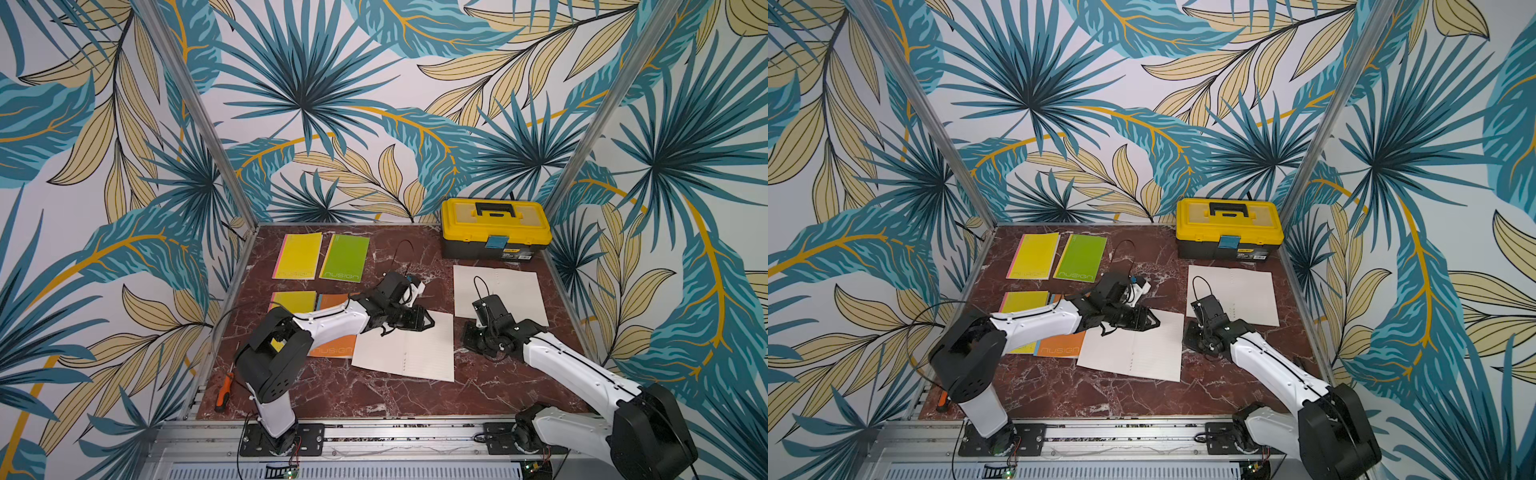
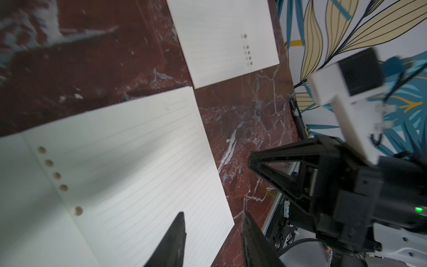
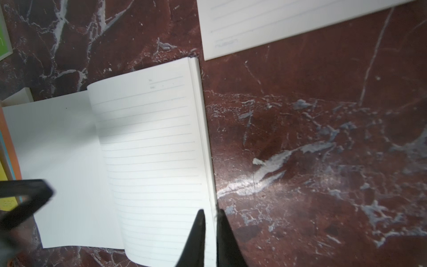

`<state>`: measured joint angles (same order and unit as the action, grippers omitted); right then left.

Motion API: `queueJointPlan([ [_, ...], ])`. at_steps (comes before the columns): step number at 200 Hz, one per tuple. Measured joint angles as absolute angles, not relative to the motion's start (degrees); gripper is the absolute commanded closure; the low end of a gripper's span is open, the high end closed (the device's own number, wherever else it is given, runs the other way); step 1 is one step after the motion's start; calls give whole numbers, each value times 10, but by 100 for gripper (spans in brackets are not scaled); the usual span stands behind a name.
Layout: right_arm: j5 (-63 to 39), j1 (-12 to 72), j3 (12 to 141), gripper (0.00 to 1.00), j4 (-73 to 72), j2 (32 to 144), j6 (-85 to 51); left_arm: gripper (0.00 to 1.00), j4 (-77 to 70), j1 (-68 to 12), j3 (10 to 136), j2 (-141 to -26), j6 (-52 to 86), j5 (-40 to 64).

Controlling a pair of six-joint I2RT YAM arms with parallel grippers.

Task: Close the notebook
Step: Close the notebook at the center of the board.

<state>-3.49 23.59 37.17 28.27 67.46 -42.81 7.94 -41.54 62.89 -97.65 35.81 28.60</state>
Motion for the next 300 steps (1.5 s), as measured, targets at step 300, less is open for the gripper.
queueJointPlan([
  [300, -49, 236, 338, 87, 237, 759, -428, 59, 184, -207, 451, -865, 304, 233],
])
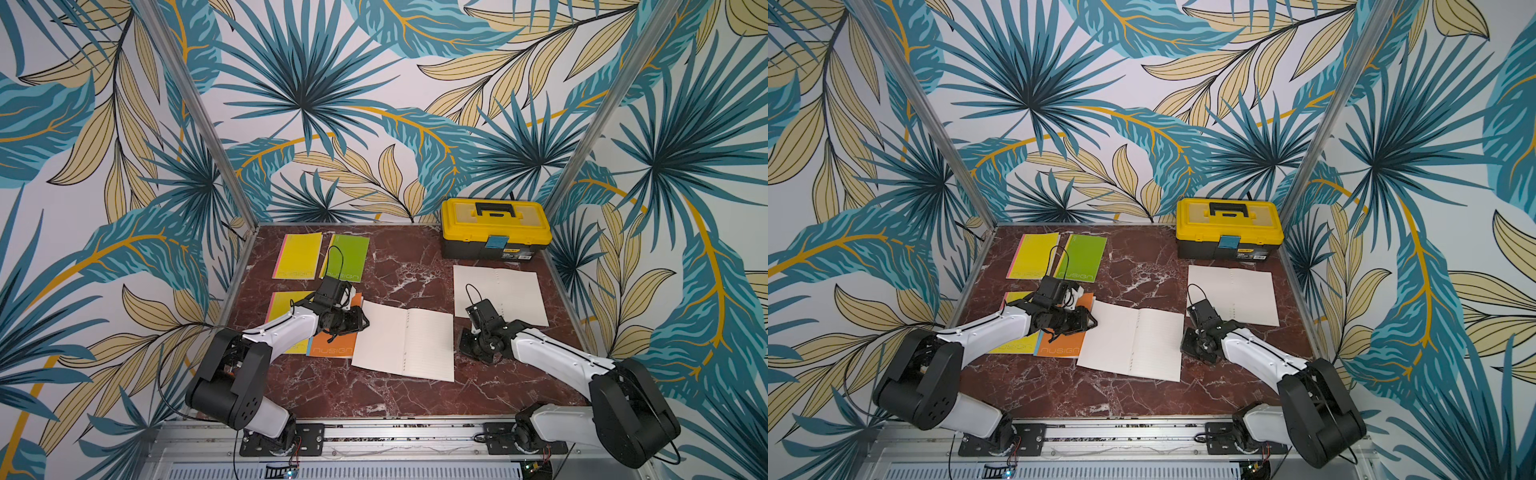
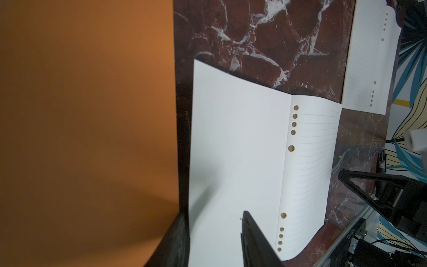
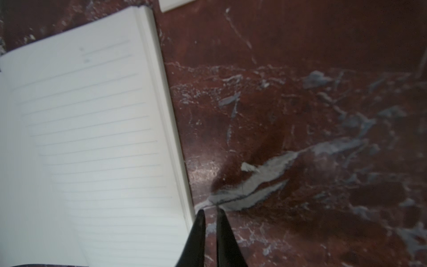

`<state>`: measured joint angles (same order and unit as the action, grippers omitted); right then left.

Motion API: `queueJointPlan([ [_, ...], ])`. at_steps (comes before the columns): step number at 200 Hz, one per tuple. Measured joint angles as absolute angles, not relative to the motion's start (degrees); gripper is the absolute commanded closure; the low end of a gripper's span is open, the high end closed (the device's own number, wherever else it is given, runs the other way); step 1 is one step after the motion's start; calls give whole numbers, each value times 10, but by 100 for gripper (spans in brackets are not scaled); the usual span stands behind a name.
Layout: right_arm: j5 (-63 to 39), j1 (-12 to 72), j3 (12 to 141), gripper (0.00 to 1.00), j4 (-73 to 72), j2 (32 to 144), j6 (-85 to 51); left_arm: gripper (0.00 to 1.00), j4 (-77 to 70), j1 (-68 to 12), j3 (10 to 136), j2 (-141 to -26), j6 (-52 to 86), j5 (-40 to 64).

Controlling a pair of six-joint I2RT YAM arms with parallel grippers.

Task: Close the notebook
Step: Close the notebook at the center of the board.

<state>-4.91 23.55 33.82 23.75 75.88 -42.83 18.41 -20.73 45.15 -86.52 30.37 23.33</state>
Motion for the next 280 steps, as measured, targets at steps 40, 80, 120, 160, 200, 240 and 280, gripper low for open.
queueJointPlan([
  [40, -54, 234, 336, 87, 203, 774, -429, 59, 167, -207, 440, -867, 304, 254],
  [80, -66, 234, 338, 87, 169, 790, -429, 58, 142, -207, 433, -857, 304, 294],
  [120, -84, 234, 340, 87, 140, 803, -431, 58, 123, -207, 433, -827, 305, 333],
  [160, -97, 233, 340, 87, 122, 812, -433, 58, 112, -211, 433, -804, 305, 361],
  [200, -110, 233, 342, 87, 103, 823, -437, 56, 94, -222, 433, -800, 312, 385],
  [240, -123, 233, 344, 87, 81, 834, -443, 56, 71, -248, 434, -802, 320, 402],
  [280, -134, 233, 348, 87, 61, 849, -446, 56, 28, -271, 445, -822, 341, 418],
])
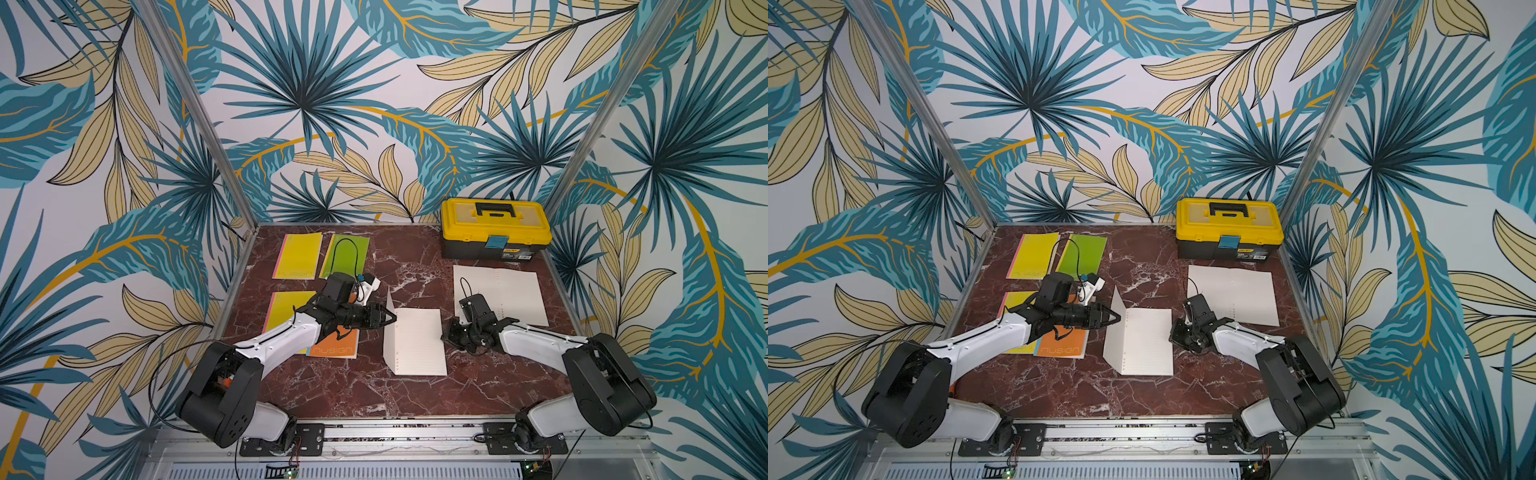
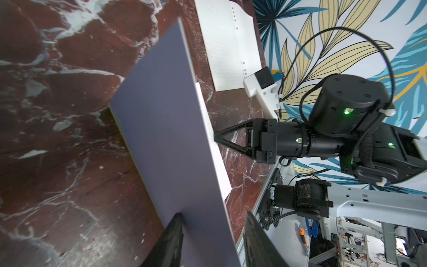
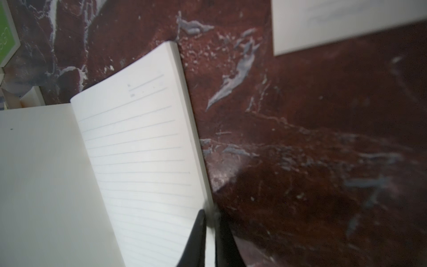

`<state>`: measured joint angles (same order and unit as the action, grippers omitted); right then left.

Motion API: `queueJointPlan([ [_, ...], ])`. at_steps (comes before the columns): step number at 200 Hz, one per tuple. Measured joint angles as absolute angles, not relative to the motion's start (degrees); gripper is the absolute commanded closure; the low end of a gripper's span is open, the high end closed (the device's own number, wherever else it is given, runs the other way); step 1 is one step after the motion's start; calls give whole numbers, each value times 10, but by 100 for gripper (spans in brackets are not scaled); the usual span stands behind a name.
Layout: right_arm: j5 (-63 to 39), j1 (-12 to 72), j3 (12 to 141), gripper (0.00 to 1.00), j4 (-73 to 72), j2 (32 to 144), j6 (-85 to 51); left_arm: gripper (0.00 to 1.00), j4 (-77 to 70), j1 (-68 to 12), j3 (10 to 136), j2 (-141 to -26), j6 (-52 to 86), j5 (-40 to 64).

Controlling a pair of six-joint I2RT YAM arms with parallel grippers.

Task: Close the notebook
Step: Close the notebook at the center of the board.

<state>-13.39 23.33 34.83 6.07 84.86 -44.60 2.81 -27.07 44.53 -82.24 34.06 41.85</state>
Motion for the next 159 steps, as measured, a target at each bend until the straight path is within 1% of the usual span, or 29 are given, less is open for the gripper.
queueJointPlan([
  [65, -136, 233, 351, 88, 58, 853, -446, 55, -82, -291, 445, -857, 393, 465],
  [159, -132, 234, 359, 87, 74, 853, -446, 56, -198, -322, 447, -926, 446, 496],
])
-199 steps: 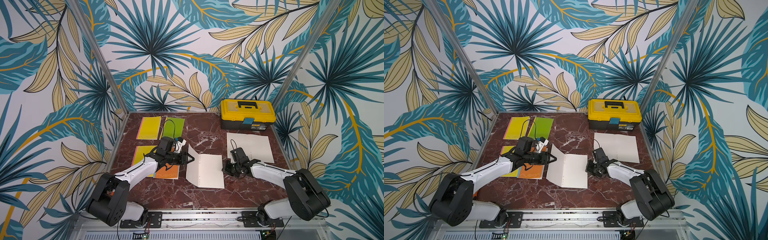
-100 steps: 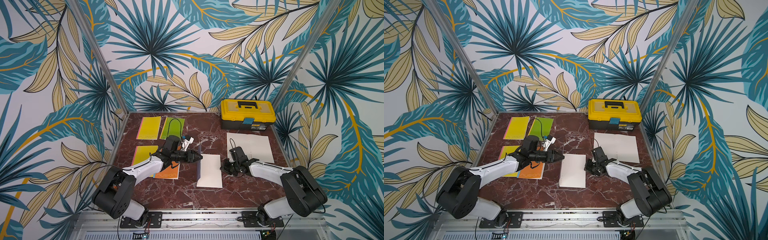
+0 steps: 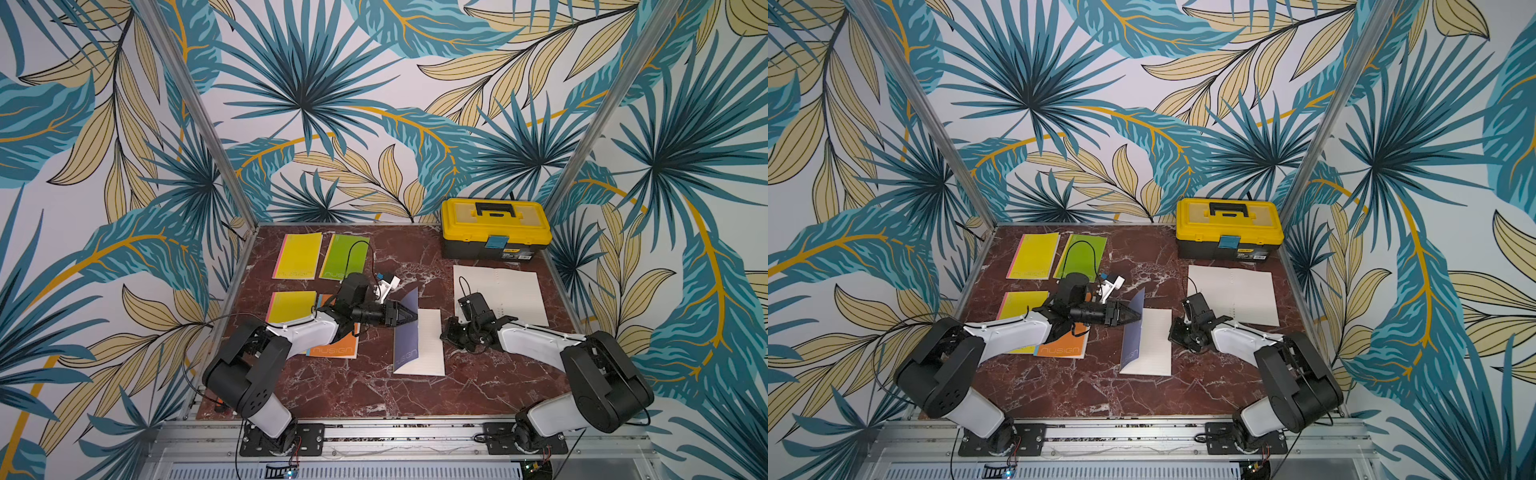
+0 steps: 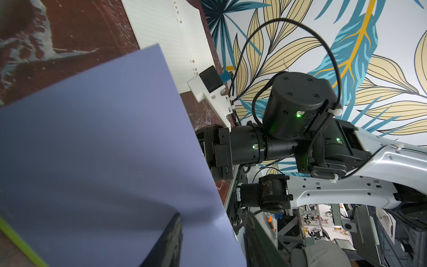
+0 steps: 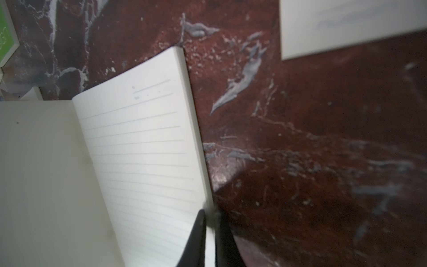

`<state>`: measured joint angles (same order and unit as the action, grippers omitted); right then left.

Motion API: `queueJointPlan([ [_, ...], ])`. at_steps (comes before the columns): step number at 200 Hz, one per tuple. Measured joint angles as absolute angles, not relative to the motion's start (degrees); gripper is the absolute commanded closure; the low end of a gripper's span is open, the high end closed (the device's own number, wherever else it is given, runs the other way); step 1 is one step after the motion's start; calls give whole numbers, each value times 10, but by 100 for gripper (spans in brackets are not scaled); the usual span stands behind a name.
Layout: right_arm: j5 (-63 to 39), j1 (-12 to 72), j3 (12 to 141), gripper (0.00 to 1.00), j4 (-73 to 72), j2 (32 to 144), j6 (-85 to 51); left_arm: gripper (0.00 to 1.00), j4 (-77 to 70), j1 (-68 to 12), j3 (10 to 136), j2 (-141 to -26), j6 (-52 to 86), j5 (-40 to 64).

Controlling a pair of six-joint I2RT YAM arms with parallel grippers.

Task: Close the notebook
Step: Close the notebook at the center of the board.

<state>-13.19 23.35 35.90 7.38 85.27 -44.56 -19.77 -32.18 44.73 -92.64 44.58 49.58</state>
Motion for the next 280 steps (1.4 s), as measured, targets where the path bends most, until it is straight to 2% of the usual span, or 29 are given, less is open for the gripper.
queueJointPlan([
  [28, -116, 233, 361, 87, 119, 830, -442, 56, -194, -331, 448, -942, 442, 481],
  [122, -77, 221, 408, 85, 229, 723, -417, 57, -37, -390, 503, -998, 379, 343],
  [174, -78, 221, 408, 84, 239, 722, -415, 59, -2, -403, 517, -1033, 380, 293],
  [222, -107, 221, 403, 82, 223, 743, -411, 59, 79, -408, 559, -1035, 381, 204],
  [280, -139, 226, 376, 78, 193, 778, -406, 60, 115, -411, 575, -1034, 377, 168],
])
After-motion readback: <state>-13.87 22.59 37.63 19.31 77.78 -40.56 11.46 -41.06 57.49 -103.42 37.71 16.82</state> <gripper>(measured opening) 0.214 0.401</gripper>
